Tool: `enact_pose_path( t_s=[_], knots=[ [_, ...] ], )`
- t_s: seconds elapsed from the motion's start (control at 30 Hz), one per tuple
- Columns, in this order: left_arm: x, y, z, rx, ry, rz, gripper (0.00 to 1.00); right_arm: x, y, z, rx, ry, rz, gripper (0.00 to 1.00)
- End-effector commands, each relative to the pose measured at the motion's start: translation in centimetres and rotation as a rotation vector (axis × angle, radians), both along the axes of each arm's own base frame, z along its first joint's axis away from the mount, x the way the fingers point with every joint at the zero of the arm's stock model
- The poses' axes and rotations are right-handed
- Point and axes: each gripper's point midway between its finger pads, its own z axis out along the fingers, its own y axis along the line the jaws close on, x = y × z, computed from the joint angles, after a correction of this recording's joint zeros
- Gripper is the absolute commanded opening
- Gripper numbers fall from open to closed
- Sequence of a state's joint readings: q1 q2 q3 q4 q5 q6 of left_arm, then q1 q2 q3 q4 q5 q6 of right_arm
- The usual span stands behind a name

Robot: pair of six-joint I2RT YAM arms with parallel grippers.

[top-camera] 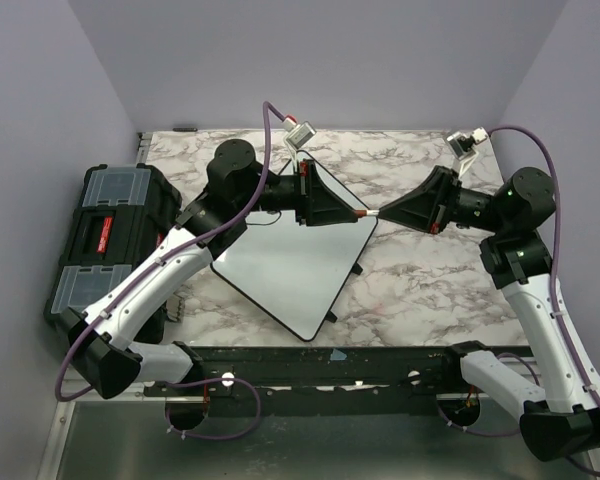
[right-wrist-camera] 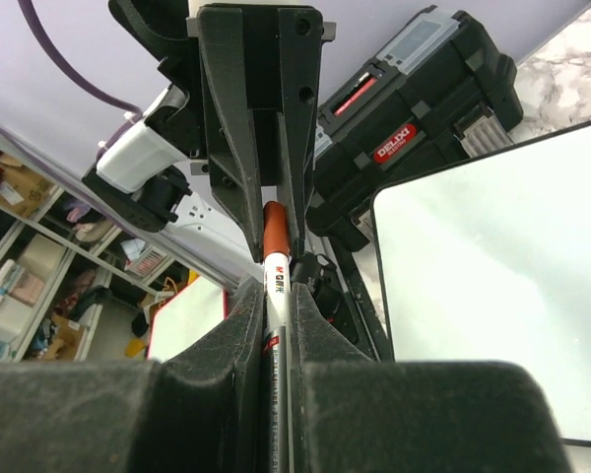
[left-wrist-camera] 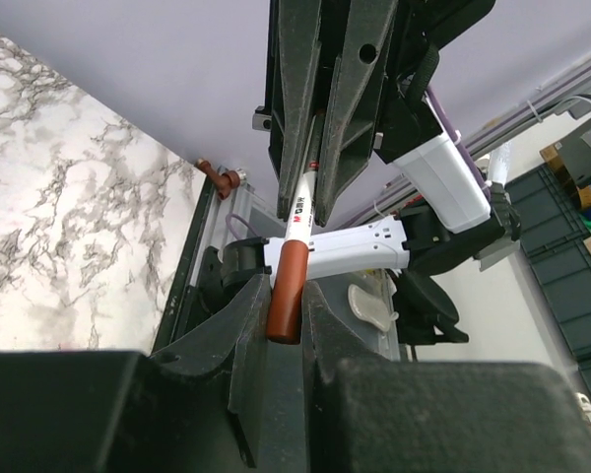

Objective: Write a sentence on the whiteboard
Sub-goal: Open the pen cap from the whiteboard marker, then place the pen cap at the center of the board.

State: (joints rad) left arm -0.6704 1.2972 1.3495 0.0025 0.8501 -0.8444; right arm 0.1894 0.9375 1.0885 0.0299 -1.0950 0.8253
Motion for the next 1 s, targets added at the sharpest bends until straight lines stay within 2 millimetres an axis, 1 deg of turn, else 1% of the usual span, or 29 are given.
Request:
enact_pose_path(
  t_s=[0.0,0.23,0.37,0.43,0.53,0.6,0.7,0.8,0.97],
  knots=[
    [0.9,2.3,0.5,-0.02,-0.015,0.069,0.0,0.2,-0.4,-0.7,-0.013,0.025,-0.045,0.01],
    [0.9,3.8,-0.4,-0.019,-0.005,0.094,0.0,0.0,-0.7,-0.6,-0.025,0.021,-0.07,0.01],
    [1.1,4.1,-1.1,-0.011,0.009,0.111,0.0,0.0,-0.8,-0.8,-0.037,0.016,-0.089,0.01],
    [1.2,4.2,-1.6,0.0,0.016,0.124,0.0,0.4,-1.1,-0.9,-0.053,0.002,-0.136,0.01],
    [1.6,4.3,-2.3,0.02,0.024,0.152,0.0,1.9,-2.2,-1.3,-0.085,0.004,-0.275,0.01],
    [1.8,4.4,-2.9,0.04,0.03,0.17,0.0,2.5,-2.7,-1.6,-0.1,0.021,-0.332,0.01],
    [2.2,4.5,-3.9,0.063,0.043,0.202,0.0,2.9,-2.7,-2.2,-0.1,0.065,-0.338,0.01],
    [2.7,4.6,-5.0,0.085,0.051,0.24,0.0,3.1,-2.8,-2.3,-0.077,0.091,-0.355,0.01],
    [2.9,4.1,-6.9,0.137,0.047,0.286,0.0,4.4,-3.5,-2.8,-0.064,0.135,-0.446,0.01]
  ],
)
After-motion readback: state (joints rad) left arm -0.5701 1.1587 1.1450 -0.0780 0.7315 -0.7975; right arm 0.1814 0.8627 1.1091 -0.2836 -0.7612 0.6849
